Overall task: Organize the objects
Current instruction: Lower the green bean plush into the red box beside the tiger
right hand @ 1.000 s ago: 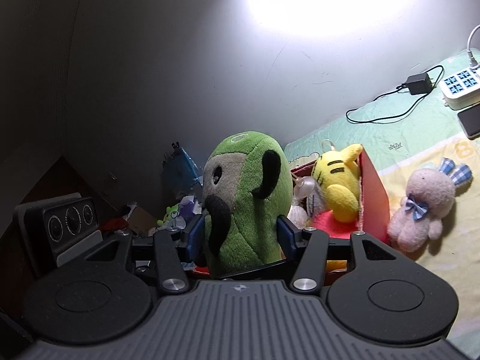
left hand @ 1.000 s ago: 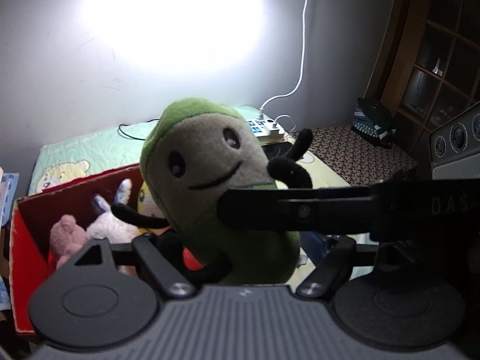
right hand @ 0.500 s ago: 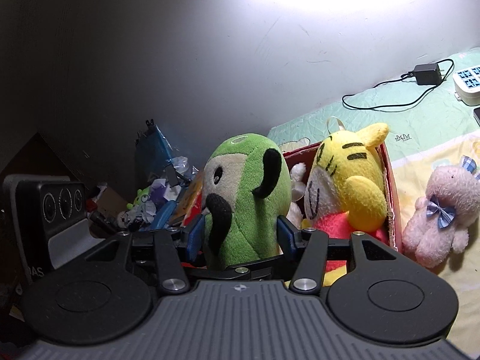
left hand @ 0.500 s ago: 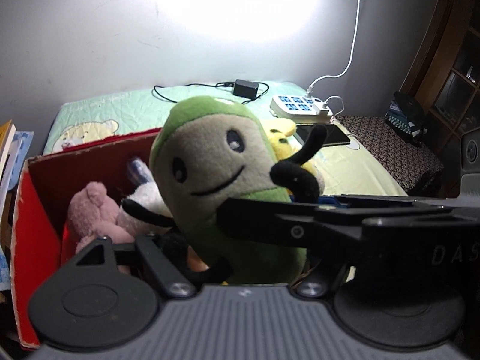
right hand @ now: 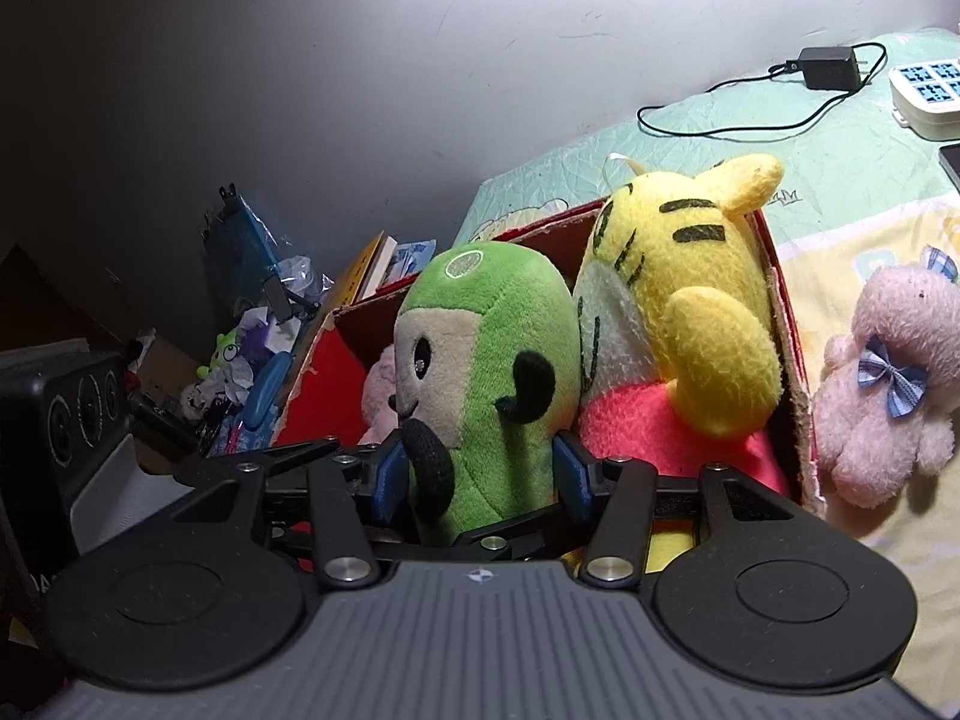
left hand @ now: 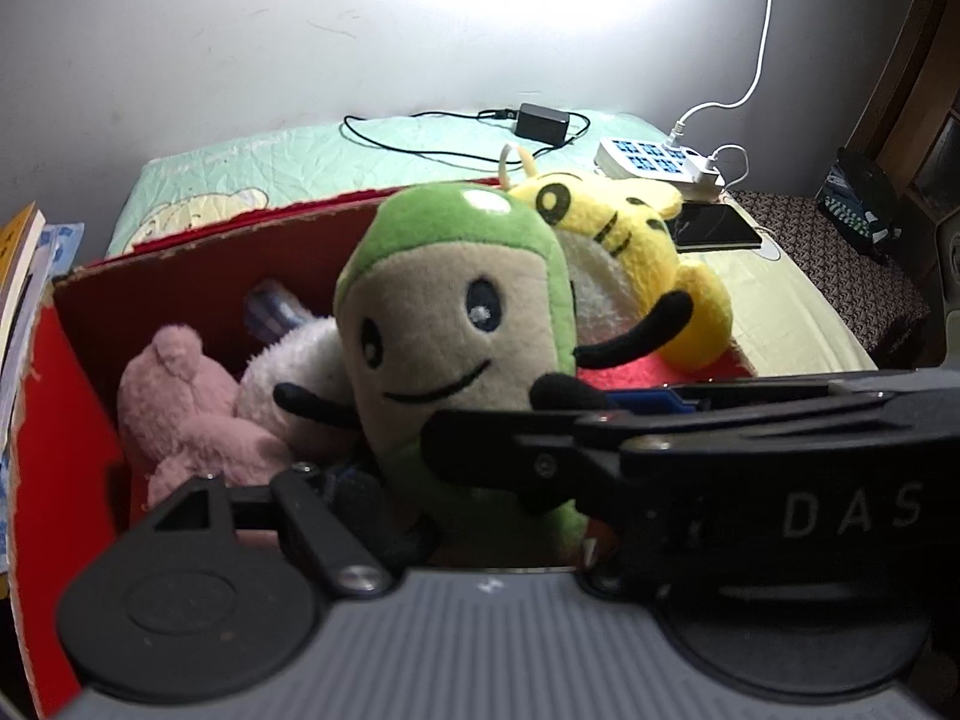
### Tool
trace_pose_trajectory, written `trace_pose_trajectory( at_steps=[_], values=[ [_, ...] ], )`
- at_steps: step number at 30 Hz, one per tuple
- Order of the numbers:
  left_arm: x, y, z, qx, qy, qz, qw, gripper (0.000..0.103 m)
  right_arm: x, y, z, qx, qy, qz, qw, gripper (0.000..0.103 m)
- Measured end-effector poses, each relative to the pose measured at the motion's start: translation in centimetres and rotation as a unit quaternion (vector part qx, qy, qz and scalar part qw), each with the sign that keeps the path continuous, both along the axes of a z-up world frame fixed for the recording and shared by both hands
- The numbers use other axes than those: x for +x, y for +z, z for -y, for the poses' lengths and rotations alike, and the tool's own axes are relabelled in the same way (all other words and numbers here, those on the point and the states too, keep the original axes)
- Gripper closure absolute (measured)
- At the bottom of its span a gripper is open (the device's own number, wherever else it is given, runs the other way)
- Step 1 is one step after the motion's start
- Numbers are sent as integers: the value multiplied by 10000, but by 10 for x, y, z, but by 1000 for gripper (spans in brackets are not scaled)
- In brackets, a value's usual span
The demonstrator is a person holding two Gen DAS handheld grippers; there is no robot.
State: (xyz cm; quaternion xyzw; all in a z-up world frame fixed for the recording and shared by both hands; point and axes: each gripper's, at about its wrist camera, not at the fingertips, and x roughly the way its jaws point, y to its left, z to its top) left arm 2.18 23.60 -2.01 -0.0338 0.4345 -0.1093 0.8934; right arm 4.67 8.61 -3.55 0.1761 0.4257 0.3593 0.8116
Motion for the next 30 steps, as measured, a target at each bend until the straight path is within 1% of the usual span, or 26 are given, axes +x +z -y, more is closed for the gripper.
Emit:
trace_pose_trajectory(
  at_steps=[3,5,8,13,16,19,21,22,25,30],
  values=[
    [2,-3,-2,29,42,1,10000,24,4,-2,-4,-15,48,5,10000,48],
    [4,-3,-3,-18,44,-33,10000,24,5,-2,-4,-27,58,-9,10000,48],
    [5,-3,0,-20,-8,-34,10000,23,2,0,-2,-61,71,15,10000,46],
    [6,-3,2,24,8,-78,10000,16,-3,6,8,63,-46,-34,10000,44],
    [7,-2,1,8,65,-130,9999,16,-5,11,18,160,-230,-4,9996,44],
    [7,-2,4,100,111,-166,9997,15,-1,11,24,284,-380,-87,9988,50],
    [7,-2,6,179,146,-186,9996,14,3,10,23,391,-383,-176,9983,57],
    [7,-2,6,205,168,-200,9995,12,3,10,20,408,-377,-173,9983,58],
    [9,-4,3,219,256,-278,9990,11,5,8,11,289,-360,-146,9988,59],
    [11,-7,0,250,405,-419,9980,12,13,1,7,346,-382,-249,9984,60]
  ],
)
